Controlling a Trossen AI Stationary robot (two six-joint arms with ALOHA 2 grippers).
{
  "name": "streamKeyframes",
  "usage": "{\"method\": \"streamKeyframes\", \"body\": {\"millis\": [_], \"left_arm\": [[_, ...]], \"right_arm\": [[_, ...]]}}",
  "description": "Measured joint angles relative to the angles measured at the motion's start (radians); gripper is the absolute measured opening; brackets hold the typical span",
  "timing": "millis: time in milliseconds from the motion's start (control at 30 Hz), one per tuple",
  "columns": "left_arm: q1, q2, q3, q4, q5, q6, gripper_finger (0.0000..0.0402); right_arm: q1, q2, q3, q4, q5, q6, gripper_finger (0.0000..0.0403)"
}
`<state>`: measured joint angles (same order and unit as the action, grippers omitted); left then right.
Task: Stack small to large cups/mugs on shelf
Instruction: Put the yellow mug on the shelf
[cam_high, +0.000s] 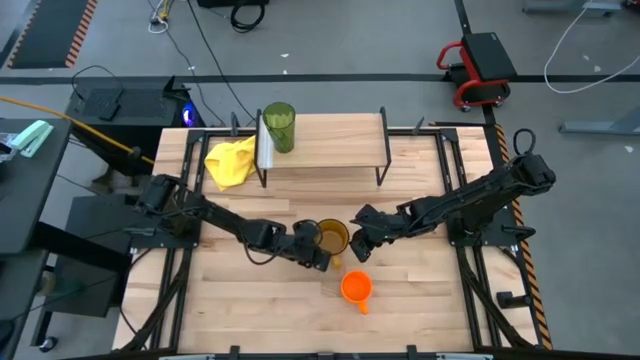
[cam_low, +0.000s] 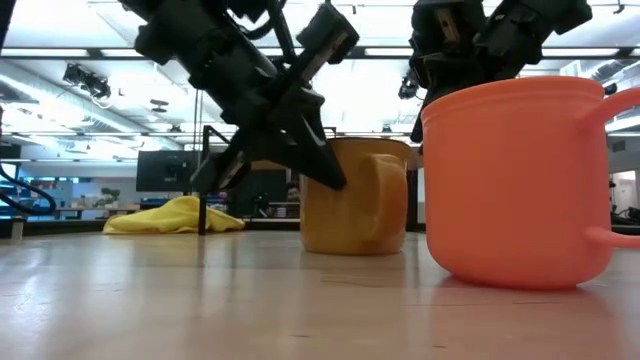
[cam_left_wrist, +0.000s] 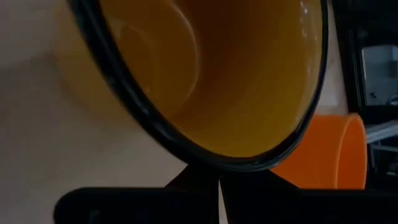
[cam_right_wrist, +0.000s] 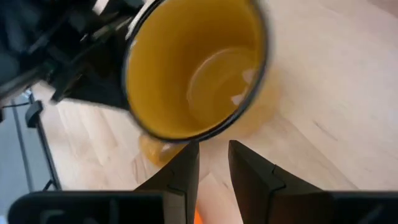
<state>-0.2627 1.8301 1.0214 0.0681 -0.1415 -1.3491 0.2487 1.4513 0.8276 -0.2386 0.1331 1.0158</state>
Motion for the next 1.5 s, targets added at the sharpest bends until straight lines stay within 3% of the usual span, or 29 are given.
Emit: {"method": "streamKeyframes", "body": {"millis": [267, 600, 933, 1167, 1500], "left_arm": [[0.012, 0.000, 0.000, -0.008, 0.007, 0.008, 0.0024], [0.052, 0.000, 0.000, -0.009, 0.008, 0.025, 0.0010], [0.038, -0.032, -0.001, -0.018, 0.024, 0.026, 0.0028], [0.009, -0.069, 0.000, -0.039, 0.027, 0.026, 0.0017], [-0.026, -0.132, 0.000, -0.199, 0.018, 0.020, 0.0022]], "right_arm": [[-0.013, 0.000, 0.000, 0.000, -0.004, -0.007, 0.0094], [-0.042, 0.000, 0.000, 0.000, -0.004, -0.032, 0.0094], [-0.041, -0.026, 0.000, -0.011, -0.047, -0.024, 0.0094], [-0.036, -0.151, -0.001, -0.118, -0.052, 0.027, 0.0094], [-0.044, -0.372, -0.001, -0.237, -0.037, 0.081, 0.0094]]}}
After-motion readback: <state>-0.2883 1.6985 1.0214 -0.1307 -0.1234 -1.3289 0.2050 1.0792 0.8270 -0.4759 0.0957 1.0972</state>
